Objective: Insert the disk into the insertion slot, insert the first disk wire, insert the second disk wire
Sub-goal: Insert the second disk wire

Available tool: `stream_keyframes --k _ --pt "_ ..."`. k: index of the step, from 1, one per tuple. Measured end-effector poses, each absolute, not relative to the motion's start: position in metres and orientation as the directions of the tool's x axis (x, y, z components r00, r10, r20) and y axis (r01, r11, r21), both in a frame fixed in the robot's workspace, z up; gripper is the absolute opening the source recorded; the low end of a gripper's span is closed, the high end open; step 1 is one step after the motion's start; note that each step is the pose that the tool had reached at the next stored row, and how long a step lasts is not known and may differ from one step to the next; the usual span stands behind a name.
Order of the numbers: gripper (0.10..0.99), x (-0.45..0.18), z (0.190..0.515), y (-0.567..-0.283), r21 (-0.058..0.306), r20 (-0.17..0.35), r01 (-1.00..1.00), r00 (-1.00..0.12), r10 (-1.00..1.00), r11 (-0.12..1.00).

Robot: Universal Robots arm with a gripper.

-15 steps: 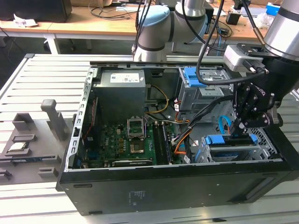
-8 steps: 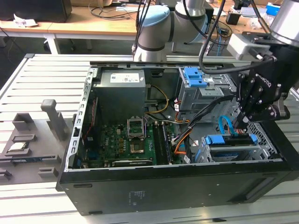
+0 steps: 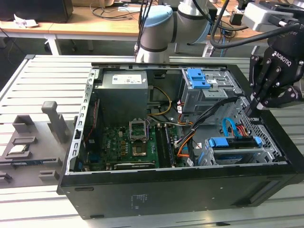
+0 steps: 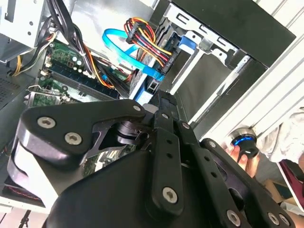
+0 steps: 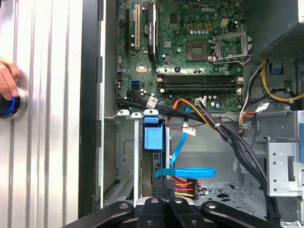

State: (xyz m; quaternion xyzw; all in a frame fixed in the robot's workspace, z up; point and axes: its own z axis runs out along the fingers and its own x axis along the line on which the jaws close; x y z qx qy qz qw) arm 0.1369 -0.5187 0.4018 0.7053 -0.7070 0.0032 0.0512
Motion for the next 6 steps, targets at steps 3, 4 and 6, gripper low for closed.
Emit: stream_keyframes --k 3,4,6 --pt "0.106 0.1369 0.402 -0.5186 0.068 0.077 -0.998 0.0 -0.997 0.005" --pt "0.106 0.1369 0.4021 -0.5186 0.068 0.077 -0.998 0.0 -0.997 0.005" --pt "0.106 0.1369 0.4021 -0.5186 0.068 0.077 -0.998 0.0 -0.997 0.005"
